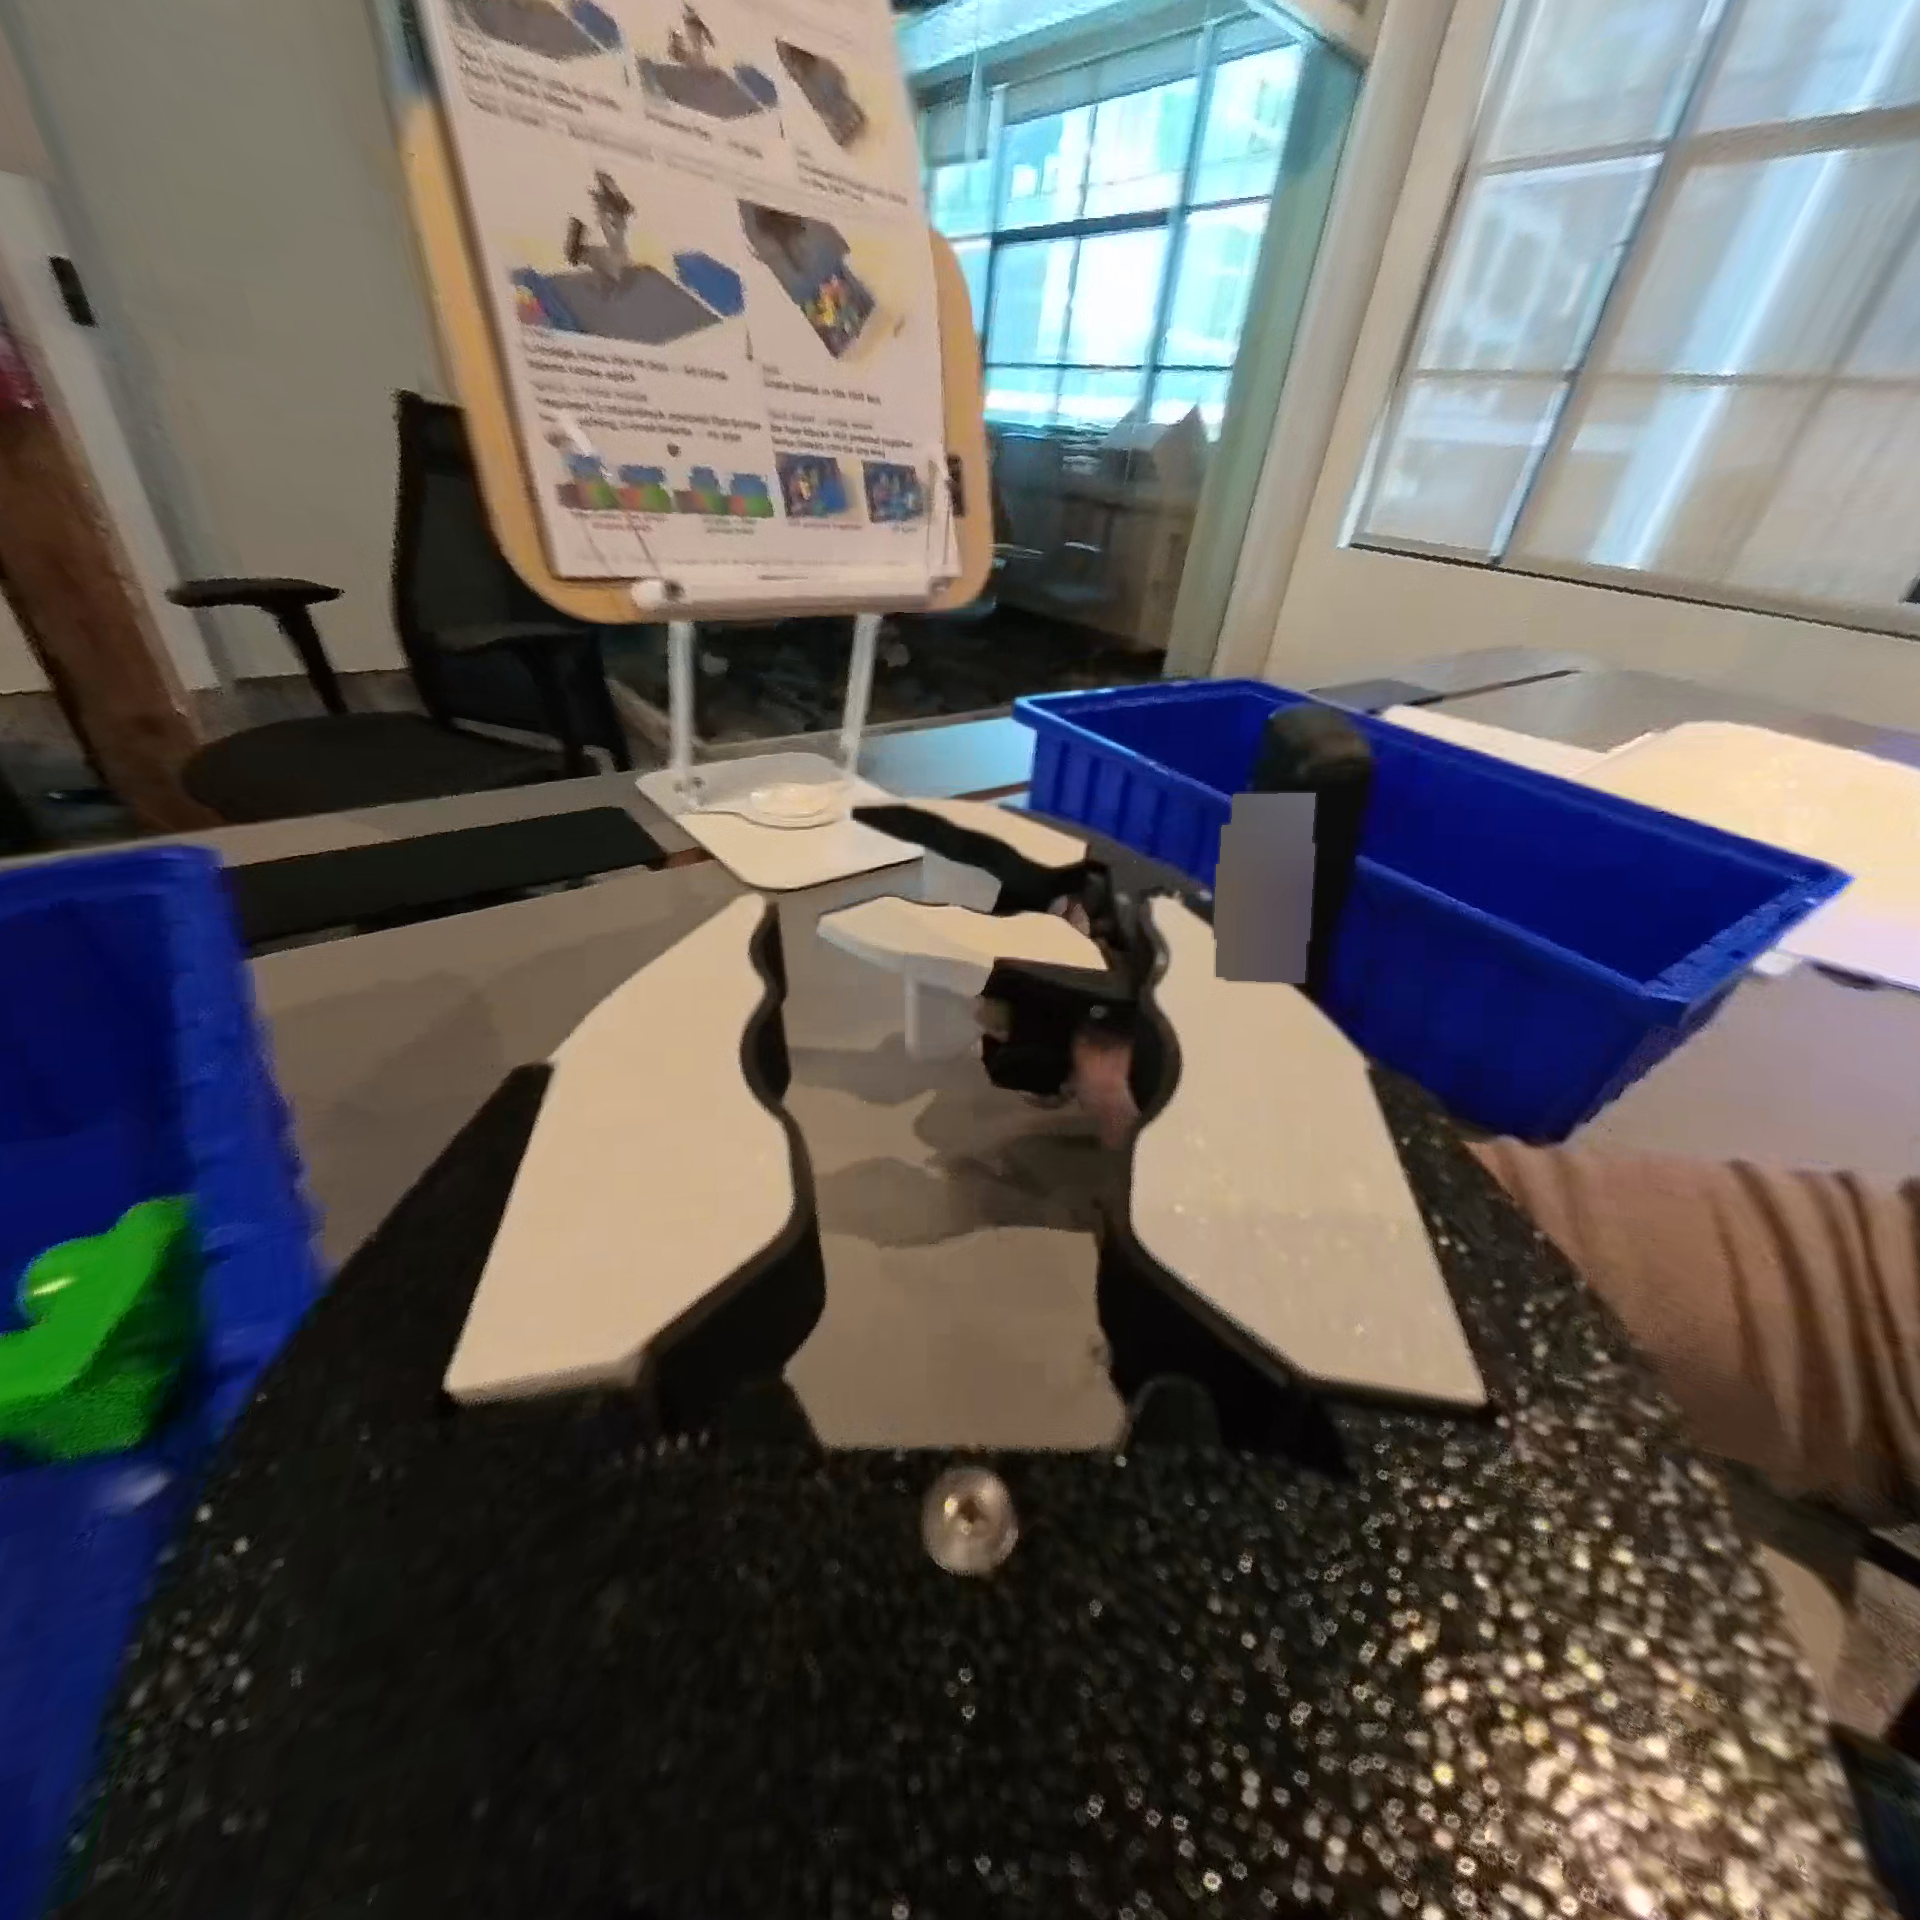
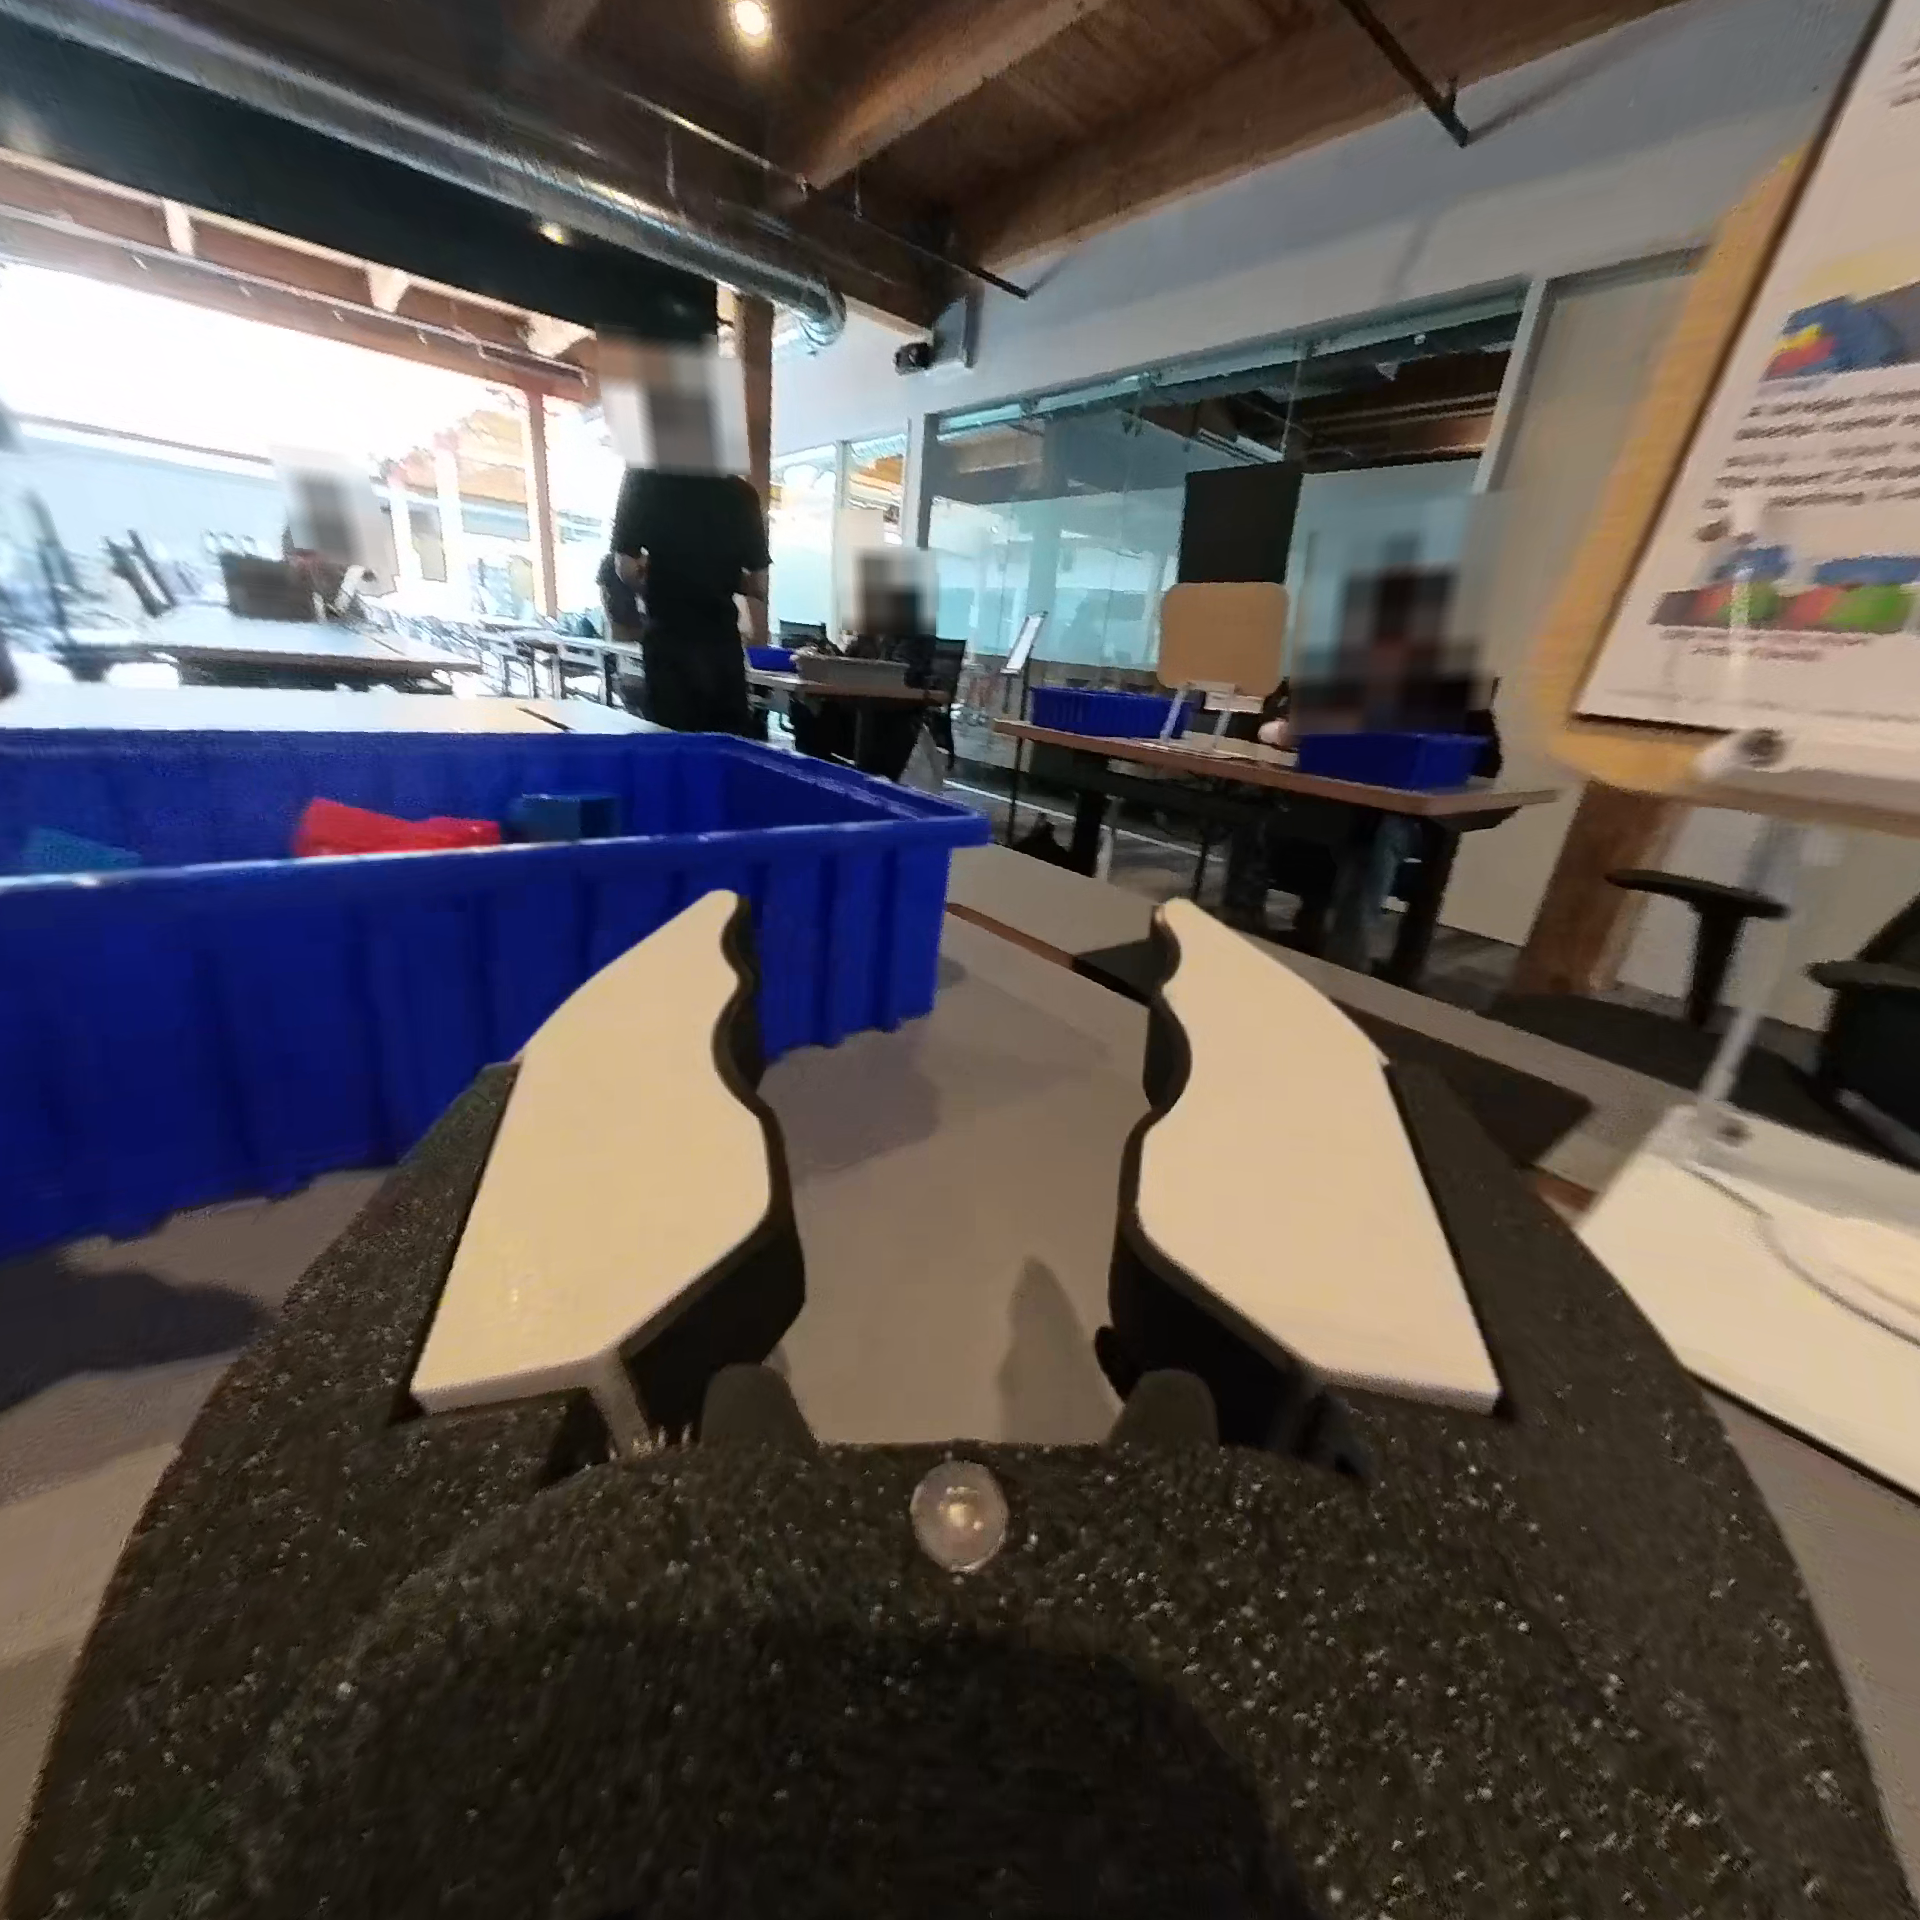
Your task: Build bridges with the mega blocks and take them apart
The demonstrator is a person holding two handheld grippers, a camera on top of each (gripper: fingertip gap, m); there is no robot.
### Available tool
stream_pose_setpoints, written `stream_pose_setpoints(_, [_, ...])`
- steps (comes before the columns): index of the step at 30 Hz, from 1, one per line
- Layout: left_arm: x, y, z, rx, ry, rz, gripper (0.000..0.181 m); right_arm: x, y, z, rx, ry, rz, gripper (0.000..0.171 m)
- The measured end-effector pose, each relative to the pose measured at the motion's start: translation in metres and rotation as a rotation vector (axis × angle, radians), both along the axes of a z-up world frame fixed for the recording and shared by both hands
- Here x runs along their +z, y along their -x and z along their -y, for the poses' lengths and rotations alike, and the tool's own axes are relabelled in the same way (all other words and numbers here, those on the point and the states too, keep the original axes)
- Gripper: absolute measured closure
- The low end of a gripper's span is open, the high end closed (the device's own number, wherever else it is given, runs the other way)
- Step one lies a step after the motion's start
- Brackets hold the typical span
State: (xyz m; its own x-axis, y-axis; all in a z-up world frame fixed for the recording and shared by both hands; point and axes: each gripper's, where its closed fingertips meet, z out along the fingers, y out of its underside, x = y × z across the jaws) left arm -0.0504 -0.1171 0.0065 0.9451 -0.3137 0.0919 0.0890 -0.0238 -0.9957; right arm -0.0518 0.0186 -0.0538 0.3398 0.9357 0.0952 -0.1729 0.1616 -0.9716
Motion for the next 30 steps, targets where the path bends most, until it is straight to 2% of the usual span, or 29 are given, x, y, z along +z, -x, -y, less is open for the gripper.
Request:
stream_pose_setpoints(2, [0.014,0.031,0.016,0.124,0.02,-0.045,0.118,0.0,0.018,0.005,0.039,0.021,-0.009,0.101])
stream_pose_setpoints(5, [0.025,0.105,0.034,0.389,0.077,-0.163,0.117,0.001,0.043,0.012,0.087,0.038,-0.022,0.102])
stream_pose_setpoints(7, [0.024,0.16,0.039,0.541,0.139,-0.25,0.12,-0.001,0.058,0.015,0.106,0.039,-0.008,0.102])
stream_pose_setpoints(9, [0.012,0.204,0.036,0.592,0.237,-0.3,0.122,-0.003,0.068,0.017,0.117,0.024,0.011,0.103])
stream_pose_setpoints(13, [-0.029,0.254,0.021,0.523,0.456,-0.339,0.116,-0.006,0.075,0.025,0.153,-0.024,0.054,0.108])
stream_pose_setpoints(16, [-0.058,0.266,0.013,0.398,0.569,-0.372,0.111,-0.008,0.077,0.029,0.178,-0.037,0.068,0.109])
stream_pose_setpoints(21, [-0.104,0.289,0.013,0.291,0.794,-0.513,0.101,-0.01,0.079,0.029,0.205,-0.015,0.075,0.111])
stream_pose_setpoints(25, [-0.123,0.29,0.009,0.203,0.905,-0.562,0.089,-0.011,0.08,0.028,0.213,0.005,0.072,0.111])
stream_pose_setpoints(30, [-0.143,0.303,0.014,0.163,1.055,-0.678,0.083,-0.012,0.081,0.029,0.223,0.011,0.081,0.111])
